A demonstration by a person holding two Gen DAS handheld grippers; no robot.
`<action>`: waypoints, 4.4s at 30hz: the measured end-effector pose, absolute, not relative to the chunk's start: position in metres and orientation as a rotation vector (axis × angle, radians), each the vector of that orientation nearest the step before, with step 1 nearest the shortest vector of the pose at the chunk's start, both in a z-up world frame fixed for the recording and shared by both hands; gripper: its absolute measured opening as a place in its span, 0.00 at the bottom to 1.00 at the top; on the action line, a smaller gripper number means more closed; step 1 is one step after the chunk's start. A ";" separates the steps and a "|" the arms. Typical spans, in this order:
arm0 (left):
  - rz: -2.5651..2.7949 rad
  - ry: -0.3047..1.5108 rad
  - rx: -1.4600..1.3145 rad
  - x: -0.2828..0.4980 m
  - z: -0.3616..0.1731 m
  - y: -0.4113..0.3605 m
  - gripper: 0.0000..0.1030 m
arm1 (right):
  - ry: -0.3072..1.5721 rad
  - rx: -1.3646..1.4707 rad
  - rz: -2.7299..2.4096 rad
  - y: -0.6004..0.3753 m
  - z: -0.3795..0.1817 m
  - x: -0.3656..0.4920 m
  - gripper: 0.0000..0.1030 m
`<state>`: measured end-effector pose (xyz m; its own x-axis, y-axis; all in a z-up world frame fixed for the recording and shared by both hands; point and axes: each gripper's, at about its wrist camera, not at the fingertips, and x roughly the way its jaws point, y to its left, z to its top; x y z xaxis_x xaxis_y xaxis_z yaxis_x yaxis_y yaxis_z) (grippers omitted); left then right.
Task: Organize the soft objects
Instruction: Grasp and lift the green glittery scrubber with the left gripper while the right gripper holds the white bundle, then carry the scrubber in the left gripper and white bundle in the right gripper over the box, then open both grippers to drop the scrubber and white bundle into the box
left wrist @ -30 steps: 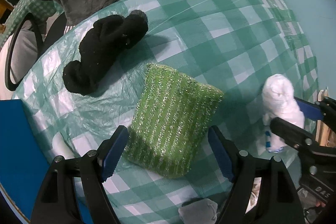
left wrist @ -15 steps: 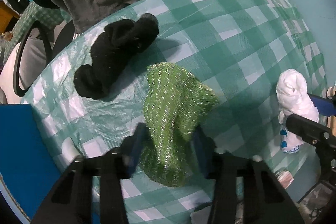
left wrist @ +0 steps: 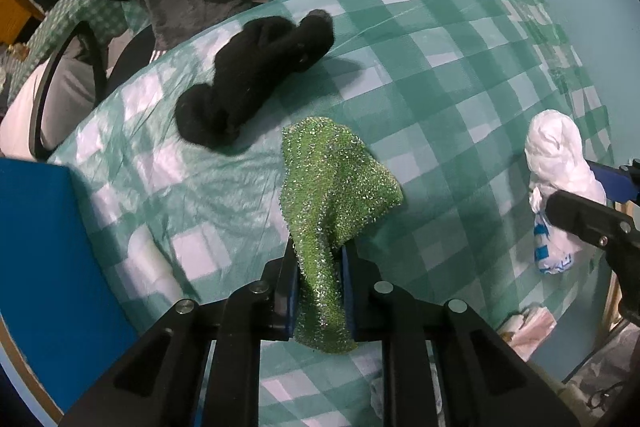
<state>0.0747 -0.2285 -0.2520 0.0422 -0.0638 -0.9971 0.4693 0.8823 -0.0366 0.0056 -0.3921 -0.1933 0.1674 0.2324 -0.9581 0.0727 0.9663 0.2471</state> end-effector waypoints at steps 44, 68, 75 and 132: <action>-0.343 1.338 0.128 0.017 -0.139 -0.143 0.17 | 1.257 0.108 0.319 -0.310 -0.101 -0.001 0.41; -0.221 1.295 0.001 0.001 -0.102 -0.057 0.17 | 1.210 0.010 0.510 -0.219 -0.069 0.017 0.41; -0.165 1.288 -0.042 0.000 -0.098 -0.026 0.17 | 1.202 -0.022 0.573 -0.187 -0.065 0.024 0.41; 0.077 1.351 -0.164 -0.010 -0.132 0.103 0.45 | 1.220 -0.172 0.701 -0.036 -0.089 0.037 0.62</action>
